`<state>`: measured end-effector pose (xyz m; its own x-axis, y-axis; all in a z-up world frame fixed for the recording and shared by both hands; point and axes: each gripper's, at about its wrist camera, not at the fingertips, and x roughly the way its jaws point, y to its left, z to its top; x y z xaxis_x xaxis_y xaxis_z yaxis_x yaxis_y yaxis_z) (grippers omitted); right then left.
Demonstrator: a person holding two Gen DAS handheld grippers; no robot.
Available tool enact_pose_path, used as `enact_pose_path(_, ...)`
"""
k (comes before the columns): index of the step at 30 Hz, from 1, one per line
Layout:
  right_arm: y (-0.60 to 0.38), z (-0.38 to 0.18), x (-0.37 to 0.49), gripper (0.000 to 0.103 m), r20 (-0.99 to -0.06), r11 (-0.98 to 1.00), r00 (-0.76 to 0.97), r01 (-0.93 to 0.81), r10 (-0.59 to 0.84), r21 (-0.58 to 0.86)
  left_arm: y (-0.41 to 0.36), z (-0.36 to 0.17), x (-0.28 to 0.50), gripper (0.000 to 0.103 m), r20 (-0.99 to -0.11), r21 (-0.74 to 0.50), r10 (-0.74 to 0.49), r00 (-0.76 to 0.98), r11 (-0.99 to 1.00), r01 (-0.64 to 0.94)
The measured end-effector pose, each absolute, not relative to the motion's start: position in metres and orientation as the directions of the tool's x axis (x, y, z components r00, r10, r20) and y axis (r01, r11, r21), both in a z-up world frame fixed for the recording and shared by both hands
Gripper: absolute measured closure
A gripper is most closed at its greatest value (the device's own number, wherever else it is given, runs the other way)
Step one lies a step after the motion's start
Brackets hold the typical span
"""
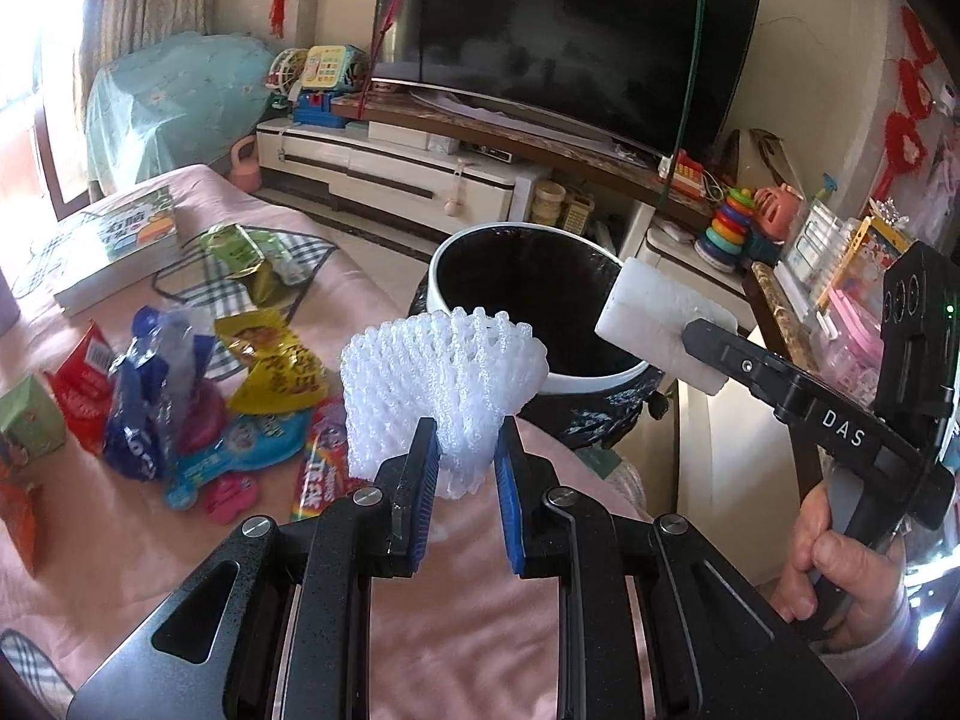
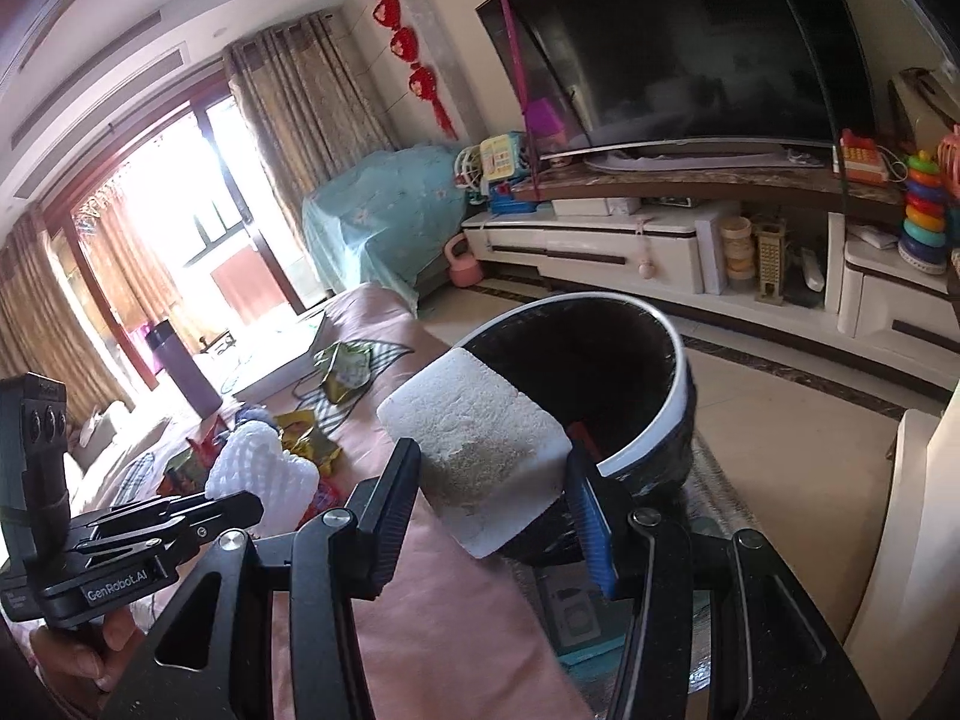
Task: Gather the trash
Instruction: 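Carry the net and foam block over the bin and open both tools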
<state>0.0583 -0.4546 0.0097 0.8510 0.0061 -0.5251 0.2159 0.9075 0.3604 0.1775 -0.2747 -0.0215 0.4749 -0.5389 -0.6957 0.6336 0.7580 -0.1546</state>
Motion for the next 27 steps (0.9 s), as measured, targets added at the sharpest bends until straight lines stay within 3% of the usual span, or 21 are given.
enact_pose_path(27, -0.521, -0.003, 0.123, 0.051, -0.598, 0.897, 0.801, 0.281, -0.023, 0.342, -0.381, -0.036, 0.241, 0.085, -0.749, -0.164, -0.553, 0.365, 0.689, 0.706)
